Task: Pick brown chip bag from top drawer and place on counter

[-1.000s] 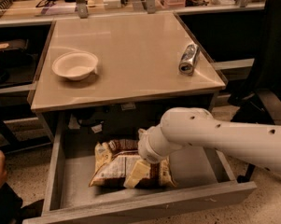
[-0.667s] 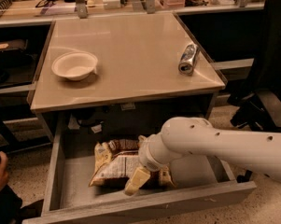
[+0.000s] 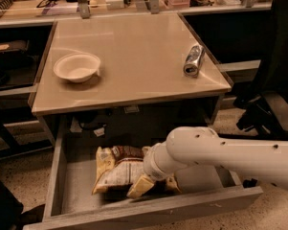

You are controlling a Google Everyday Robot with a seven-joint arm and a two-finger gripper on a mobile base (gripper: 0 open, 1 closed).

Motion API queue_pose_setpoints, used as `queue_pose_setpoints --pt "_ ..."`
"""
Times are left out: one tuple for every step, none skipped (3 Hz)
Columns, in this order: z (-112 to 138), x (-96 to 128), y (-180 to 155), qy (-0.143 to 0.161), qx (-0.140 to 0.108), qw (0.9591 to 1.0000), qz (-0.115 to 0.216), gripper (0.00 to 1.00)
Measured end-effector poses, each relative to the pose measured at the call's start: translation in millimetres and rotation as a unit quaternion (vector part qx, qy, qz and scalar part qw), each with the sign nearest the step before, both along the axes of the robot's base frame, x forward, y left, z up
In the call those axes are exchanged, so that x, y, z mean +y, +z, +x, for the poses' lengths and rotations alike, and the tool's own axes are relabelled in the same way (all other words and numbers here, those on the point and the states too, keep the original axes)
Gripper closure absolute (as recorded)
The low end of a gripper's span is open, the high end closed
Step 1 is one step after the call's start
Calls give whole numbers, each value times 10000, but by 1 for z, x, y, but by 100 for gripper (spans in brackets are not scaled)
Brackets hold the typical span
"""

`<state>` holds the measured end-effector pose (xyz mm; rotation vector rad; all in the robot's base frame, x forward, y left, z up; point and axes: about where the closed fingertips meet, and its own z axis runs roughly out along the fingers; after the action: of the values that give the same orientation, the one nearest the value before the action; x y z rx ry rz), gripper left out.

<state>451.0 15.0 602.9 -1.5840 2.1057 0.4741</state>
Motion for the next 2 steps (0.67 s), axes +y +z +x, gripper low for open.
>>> queue_pose_setpoints --pt "0 0 0 0 0 10000 0 42" --pt "0 0 0 -1 -1 10000 1 65"
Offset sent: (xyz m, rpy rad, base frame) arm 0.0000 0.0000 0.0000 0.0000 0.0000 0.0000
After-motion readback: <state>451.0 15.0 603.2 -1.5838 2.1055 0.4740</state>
